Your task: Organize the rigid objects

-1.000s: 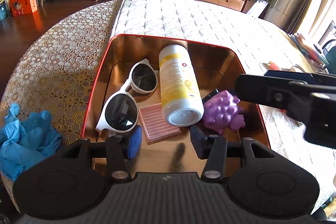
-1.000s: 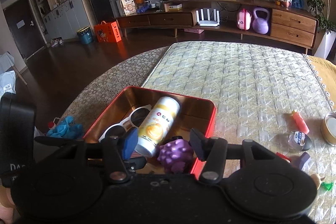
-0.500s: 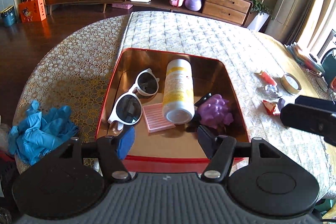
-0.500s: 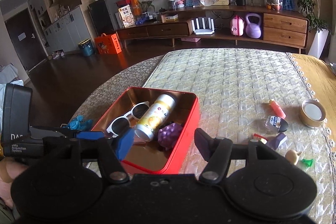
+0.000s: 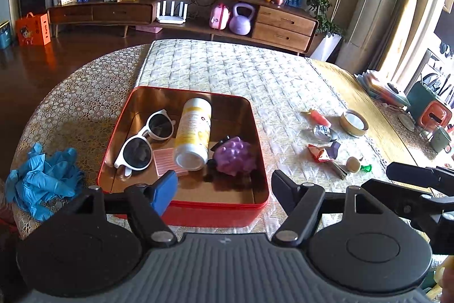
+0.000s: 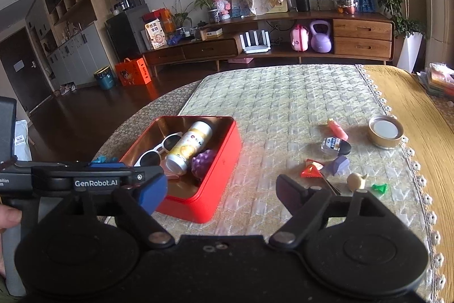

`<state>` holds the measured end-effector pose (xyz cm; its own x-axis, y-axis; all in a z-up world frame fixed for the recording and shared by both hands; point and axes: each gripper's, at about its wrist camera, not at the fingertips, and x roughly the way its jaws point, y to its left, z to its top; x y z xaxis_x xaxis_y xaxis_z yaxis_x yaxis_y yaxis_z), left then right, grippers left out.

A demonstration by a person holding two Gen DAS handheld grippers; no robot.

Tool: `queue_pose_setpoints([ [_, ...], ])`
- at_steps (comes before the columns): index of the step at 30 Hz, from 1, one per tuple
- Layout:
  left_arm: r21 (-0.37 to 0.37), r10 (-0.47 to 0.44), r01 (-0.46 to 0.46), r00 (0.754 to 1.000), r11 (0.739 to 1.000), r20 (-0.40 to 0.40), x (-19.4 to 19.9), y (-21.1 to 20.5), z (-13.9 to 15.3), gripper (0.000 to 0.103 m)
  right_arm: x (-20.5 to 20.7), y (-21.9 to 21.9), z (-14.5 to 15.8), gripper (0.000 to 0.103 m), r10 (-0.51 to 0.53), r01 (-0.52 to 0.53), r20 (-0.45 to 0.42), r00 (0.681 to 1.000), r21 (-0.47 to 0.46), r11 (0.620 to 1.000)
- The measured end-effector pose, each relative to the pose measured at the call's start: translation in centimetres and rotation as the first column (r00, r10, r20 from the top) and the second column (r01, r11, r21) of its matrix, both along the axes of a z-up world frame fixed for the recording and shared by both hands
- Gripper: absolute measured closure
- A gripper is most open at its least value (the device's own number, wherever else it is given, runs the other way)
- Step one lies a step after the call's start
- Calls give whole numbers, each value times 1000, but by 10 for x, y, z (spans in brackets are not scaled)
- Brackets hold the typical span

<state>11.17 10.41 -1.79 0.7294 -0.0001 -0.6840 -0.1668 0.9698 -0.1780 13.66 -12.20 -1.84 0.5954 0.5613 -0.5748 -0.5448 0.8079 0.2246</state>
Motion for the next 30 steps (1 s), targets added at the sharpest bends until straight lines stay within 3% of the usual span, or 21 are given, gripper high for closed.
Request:
queue_pose_setpoints([
  [7, -6, -20, 21, 999, 1000, 29, -5, -21, 5, 23, -6, -31, -2, 1, -55, 55, 2, 998, 26, 998],
  [16, 10, -57, 56, 996, 998, 69, 2, -53, 6, 20, -6, -71, -15, 0, -91, 91, 10, 996, 27, 995],
  [30, 31, -125, 125, 992, 992, 6, 63, -106, -12, 20, 22, -126, -38, 0, -174, 175, 33, 984, -43, 984],
])
